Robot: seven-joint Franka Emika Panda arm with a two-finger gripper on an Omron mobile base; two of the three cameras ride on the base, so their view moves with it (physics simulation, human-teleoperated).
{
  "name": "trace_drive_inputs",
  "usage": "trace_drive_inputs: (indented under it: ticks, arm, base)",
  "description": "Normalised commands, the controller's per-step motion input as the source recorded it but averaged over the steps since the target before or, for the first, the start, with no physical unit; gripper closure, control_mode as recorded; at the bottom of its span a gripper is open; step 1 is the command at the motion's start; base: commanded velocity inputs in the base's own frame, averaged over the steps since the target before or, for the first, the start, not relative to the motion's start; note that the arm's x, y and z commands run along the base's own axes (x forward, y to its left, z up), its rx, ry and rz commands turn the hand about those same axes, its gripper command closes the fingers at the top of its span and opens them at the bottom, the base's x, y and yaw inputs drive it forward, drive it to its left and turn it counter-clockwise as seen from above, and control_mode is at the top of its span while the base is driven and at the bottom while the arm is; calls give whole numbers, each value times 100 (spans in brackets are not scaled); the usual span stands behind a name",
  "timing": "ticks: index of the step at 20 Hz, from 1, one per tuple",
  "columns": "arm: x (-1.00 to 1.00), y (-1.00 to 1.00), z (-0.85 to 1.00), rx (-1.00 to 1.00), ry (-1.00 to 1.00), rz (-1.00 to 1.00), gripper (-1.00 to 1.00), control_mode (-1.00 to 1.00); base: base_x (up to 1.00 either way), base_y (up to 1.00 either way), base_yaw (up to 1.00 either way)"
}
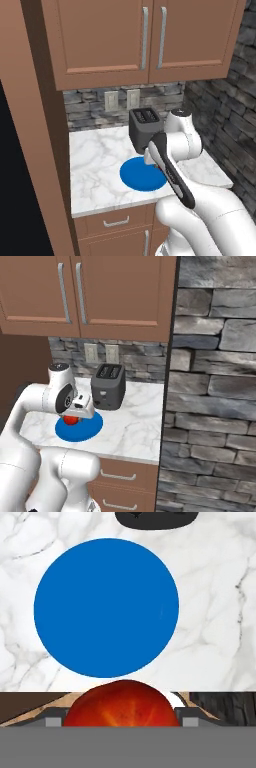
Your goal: Pick tomato from the fridge and place it on the plate on the counter.
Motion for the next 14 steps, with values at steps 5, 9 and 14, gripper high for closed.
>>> trace_drive_inputs:
  ticks: [5, 9, 14]
  arm:
    - [52, 0, -55, 0, 0, 0, 100, -100]
    - [47, 0, -51, 0, 0, 0, 100, -100]
    - [33, 0, -37, 0, 0, 0, 100, -100]
  base:
    - [0, 0, 0]
    - [0, 0, 0]
    - [0, 0, 0]
